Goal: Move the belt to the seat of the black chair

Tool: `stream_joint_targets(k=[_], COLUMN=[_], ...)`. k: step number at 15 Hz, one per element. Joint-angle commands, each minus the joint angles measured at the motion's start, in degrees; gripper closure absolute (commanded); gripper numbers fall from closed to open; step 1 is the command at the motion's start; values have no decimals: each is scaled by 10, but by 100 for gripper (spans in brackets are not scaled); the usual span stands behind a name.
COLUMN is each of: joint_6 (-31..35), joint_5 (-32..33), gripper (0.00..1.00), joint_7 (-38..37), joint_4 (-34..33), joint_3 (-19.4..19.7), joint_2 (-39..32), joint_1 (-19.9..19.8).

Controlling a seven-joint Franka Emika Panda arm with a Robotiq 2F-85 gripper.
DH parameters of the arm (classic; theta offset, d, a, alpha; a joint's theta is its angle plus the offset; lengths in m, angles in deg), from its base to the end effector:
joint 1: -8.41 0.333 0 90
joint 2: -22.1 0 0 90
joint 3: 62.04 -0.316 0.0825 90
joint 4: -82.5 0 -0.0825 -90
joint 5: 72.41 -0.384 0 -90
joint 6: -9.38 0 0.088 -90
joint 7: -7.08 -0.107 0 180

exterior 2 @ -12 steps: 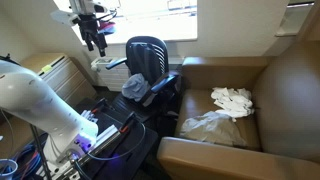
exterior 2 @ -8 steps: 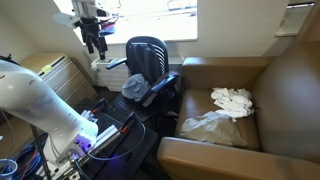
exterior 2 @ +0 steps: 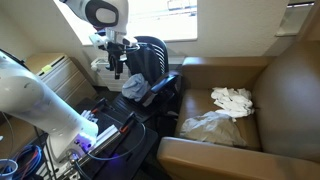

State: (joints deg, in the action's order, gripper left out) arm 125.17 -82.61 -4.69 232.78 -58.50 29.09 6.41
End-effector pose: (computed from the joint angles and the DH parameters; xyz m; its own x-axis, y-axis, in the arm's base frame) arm 0.3678 -0.0246 0.2632 0.8038 -0.3514 -0.4799 -0.4084 -0.9127 -0.0156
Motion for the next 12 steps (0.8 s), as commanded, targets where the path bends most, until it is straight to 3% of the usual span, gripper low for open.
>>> stream_joint_targets(k=[1, 5, 8, 10, 12], joint_6=[-1, 27, 161, 255, 318], joint_5=[-2, -31, -56, -19, 65], gripper=[0, 0, 0, 0, 0], joint_7=[-8, -65, -177, -248, -336], joint_4=[-10, -26, -3, 4, 7], joint_3=[-5, -14, -44, -64, -68], joint_2=[-15, -64, -102, -117, -138], joint_1=[-4, 4, 31, 57, 88])
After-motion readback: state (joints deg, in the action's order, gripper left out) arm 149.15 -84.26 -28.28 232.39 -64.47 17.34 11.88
